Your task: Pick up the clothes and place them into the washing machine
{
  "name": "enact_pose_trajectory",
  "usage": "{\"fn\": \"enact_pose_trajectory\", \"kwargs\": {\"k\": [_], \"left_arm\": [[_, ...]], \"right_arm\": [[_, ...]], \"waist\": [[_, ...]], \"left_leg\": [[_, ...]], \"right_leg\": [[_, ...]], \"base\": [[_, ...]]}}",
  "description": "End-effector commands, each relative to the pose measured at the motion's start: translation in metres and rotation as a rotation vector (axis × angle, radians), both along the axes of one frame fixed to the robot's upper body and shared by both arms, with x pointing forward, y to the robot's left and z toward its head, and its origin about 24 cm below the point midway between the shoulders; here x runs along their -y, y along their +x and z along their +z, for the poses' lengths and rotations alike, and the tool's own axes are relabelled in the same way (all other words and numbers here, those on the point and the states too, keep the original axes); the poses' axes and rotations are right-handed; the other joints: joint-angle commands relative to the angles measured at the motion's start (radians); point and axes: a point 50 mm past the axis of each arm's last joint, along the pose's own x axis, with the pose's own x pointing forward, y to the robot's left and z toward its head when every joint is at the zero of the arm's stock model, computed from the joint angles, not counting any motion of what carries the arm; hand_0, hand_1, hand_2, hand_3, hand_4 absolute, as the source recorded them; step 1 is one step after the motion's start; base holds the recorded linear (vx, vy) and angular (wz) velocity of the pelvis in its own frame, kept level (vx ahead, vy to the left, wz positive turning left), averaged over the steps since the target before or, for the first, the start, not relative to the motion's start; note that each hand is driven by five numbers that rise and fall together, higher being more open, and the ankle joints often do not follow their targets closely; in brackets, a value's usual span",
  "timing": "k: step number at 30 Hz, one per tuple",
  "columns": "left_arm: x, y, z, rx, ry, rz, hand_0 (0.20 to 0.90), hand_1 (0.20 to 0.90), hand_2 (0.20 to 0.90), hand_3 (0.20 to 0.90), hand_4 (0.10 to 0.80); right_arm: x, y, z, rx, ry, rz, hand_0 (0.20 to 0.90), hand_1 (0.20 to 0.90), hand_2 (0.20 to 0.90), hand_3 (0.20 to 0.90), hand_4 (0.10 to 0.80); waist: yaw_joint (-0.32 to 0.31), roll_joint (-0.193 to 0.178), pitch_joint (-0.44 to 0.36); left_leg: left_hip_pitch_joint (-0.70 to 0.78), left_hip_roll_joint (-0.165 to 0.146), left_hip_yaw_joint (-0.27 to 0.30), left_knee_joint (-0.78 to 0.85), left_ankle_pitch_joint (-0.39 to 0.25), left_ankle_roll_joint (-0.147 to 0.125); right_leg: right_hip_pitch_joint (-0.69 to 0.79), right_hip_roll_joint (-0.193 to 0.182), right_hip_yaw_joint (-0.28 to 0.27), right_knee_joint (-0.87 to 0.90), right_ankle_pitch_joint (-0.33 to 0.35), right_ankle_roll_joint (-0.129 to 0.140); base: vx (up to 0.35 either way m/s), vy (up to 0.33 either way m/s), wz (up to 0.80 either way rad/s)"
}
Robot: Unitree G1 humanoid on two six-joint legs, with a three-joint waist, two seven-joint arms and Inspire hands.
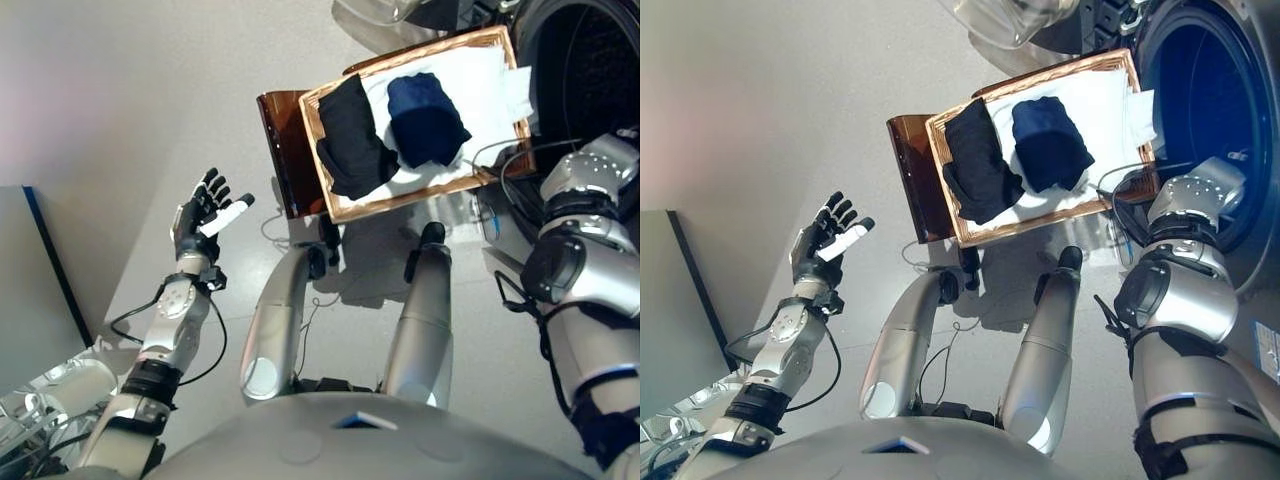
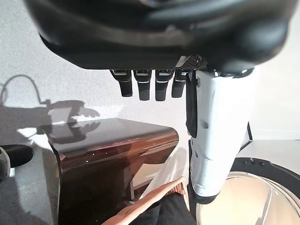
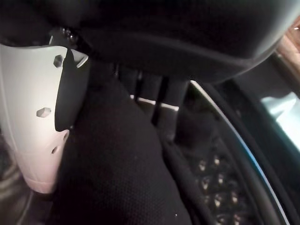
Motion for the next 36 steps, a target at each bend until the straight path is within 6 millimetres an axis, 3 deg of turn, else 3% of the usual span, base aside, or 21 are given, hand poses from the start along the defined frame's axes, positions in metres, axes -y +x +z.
{"fn": "enact_pose_trajectory", "kwargs": {"k": [1, 8, 14, 16, 17, 20, 21, 22, 27, 31, 36], "left_arm": [[-0.028, 0.002, 0.025, 0.146, 0.050, 0.085, 0.900, 0.900, 0.900, 0.900, 0.800], [-0.032, 0.002, 0.025, 0.159, 0.048, 0.110, 0.900, 0.900, 0.900, 0.900, 0.800], [-0.033, 0.002, 0.021, 0.144, 0.051, 0.109, 0.900, 0.900, 0.900, 0.900, 0.800], [-0.033, 0.002, 0.021, 0.141, 0.053, 0.109, 0.900, 0.900, 0.900, 0.900, 0.800], [-0.034, 0.002, 0.019, 0.132, 0.061, 0.110, 0.900, 0.900, 0.900, 0.900, 0.800], [-0.034, 0.004, 0.017, 0.129, 0.077, 0.103, 0.900, 0.900, 0.900, 0.900, 0.800], [-0.034, 0.004, 0.017, 0.128, 0.077, 0.103, 0.900, 0.900, 0.900, 0.900, 0.800], [-0.036, 0.006, 0.019, 0.137, 0.091, 0.101, 0.900, 0.900, 0.900, 0.900, 0.800], [-0.038, 0.005, 0.017, 0.134, 0.118, 0.102, 0.900, 0.900, 0.900, 0.900, 0.800], [-0.042, 0.003, 0.011, 0.107, 0.131, 0.120, 0.900, 0.900, 0.900, 0.900, 0.800], [-0.043, 0.001, 0.005, 0.088, 0.142, 0.132, 0.900, 0.900, 0.900, 0.900, 0.800]], "right_arm": [[0.027, -0.013, 0.054, 0.046, -0.356, -0.055, 0.900, 0.900, 0.900, 0.900, 0.800], [0.009, -0.003, 0.025, -0.046, -0.400, 0.064, 0.900, 0.900, 0.900, 0.900, 0.800], [-0.024, 0.008, -0.017, -0.167, -0.442, 0.247, 0.900, 0.900, 0.900, 0.900, 0.800], [-0.027, 0.009, -0.021, -0.184, -0.450, 0.270, 0.900, 0.900, 0.900, 0.900, 0.800], [-0.037, 0.012, -0.031, -0.237, -0.471, 0.328, 0.900, 0.900, 0.900, 0.900, 0.800], [-0.050, 0.017, -0.044, -0.382, -0.566, 0.451, 0.900, 0.900, 0.900, 0.900, 0.800], [-0.050, 0.017, -0.044, -0.383, -0.566, 0.452, 0.900, 0.900, 0.900, 0.900, 0.800], [-0.055, 0.018, -0.050, -0.447, -0.634, 0.509, 0.900, 0.900, 0.900, 0.900, 0.800], [-0.065, 0.014, -0.065, -0.516, -0.710, 0.580, 0.900, 0.900, 0.900, 0.900, 0.800], [-0.075, 0.009, -0.085, -0.747, -0.988, 0.775, 0.900, 0.900, 0.900, 0.900, 0.800], [-0.070, -0.007, -0.103, -0.999, -1.232, 0.842, 0.900, 0.900, 0.900, 0.900, 0.800]], "waist": [[-0.018, 0.001, -0.058], [-0.022, -0.012, -0.047], [-0.019, -0.033, -0.049], [-0.020, -0.036, -0.048], [-0.019, -0.042, -0.043], [-0.013, -0.050, -0.043], [-0.012, -0.049, -0.047], [-0.011, -0.056, -0.041], [-0.015, -0.070, -0.044], [-0.020, -0.098, -0.053], [-0.028, -0.116, -0.053]], "left_leg": [[0.059, 0.018, -0.068, -0.016, -0.074, -0.093], [0.053, 0.020, -0.066, -0.021, -0.047, -0.088], [0.094, 0.018, -0.077, -0.042, -0.063, -0.091], [0.104, 0.017, -0.076, -0.054, -0.060, -0.090], [0.110, 0.013, -0.072, -0.078, -0.026, -0.084], [0.142, 0.006, -0.070, -0.123, -0.008, -0.084], [0.156, 0.006, -0.076, -0.124, -0.032, -0.089], [0.164, 0.001, -0.071, -0.155, 0.006, -0.085], [0.226, -0.011, -0.078, -0.245, 0.044, -0.088], [0.297, -0.019, -0.091, -0.338, 0.086, -0.092], [0.351, -0.019, -0.111, -0.389, 0.112, -0.097]], "right_leg": [[0.019, 0.035, -0.040, -0.038, 0.029, -0.081], [0.024, 0.034, -0.053, -0.052, 0.059, -0.084], [0.069, 0.040, -0.061, -0.072, 0.047, -0.077], [0.078, 0.041, -0.063, -0.083, 0.051, -0.076], [0.086, 0.038, -0.066, -0.114, 0.090, -0.078], [0.127, 0.035, -0.073, -0.168, 0.114, -0.070], [0.139, 0.037, -0.071, -0.164, 0.089, -0.066], [0.154, 0.032, -0.078, -0.207, 0.132, -0.065], [0.224, 0.026, -0.091, -0.305, 0.174, -0.055], [0.308, 0.024, -0.109, -0.413, 0.216, -0.048], [0.371, 0.022, -0.127, -0.464, 0.235, -0.043]], "base": [[-0.012, -0.005, -0.03], [-0.020, -0.007, -0.01], [0.026, -0.003, 0.00], [-0.057, 0.012, -0.02], [-0.102, 0.020, -0.05], [-0.009, 0.024, -0.04], [0.000, 0.000, 0.00], [0.004, 0.017, 0.03], [0.000, 0.001, 0.02], [0.051, -0.035, 0.00], [0.045, -0.039, 0.03]]}}
